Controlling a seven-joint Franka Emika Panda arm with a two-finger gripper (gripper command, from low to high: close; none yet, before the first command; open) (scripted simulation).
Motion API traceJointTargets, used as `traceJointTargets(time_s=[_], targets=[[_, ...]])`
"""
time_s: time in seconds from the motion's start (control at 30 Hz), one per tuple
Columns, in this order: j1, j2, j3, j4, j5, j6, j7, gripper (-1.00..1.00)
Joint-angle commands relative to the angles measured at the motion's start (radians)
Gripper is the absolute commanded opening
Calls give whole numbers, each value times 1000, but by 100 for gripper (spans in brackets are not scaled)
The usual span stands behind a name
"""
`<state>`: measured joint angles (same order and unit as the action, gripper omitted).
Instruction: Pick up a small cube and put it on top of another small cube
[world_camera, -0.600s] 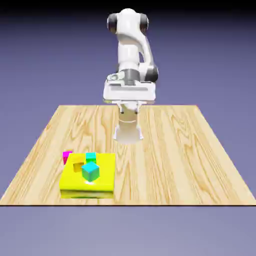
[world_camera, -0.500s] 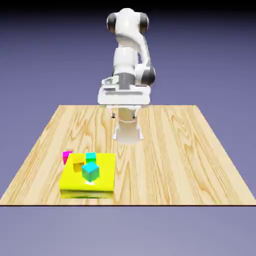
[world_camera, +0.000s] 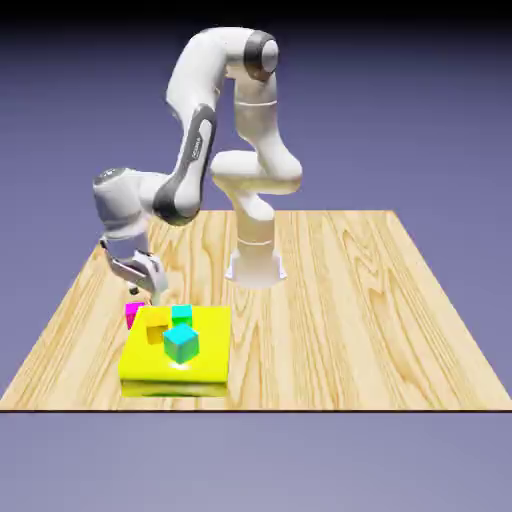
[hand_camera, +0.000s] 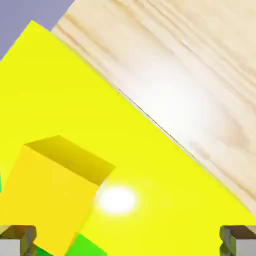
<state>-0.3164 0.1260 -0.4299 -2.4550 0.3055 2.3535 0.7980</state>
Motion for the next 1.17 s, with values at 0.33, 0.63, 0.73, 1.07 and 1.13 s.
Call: traceJointTargets(time_s=[0.33, 0.63, 0.73, 1.07, 1.13], targets=[[-134, 336, -67, 87, 206, -107, -52, 0], [-54, 184, -85, 196, 75, -315, 120, -100], [11, 129, -13, 299, 43, -433, 250, -100], [85, 132, 78, 283, 63, -382, 334, 100], [78, 102, 65, 344, 36, -469, 355, 100]])
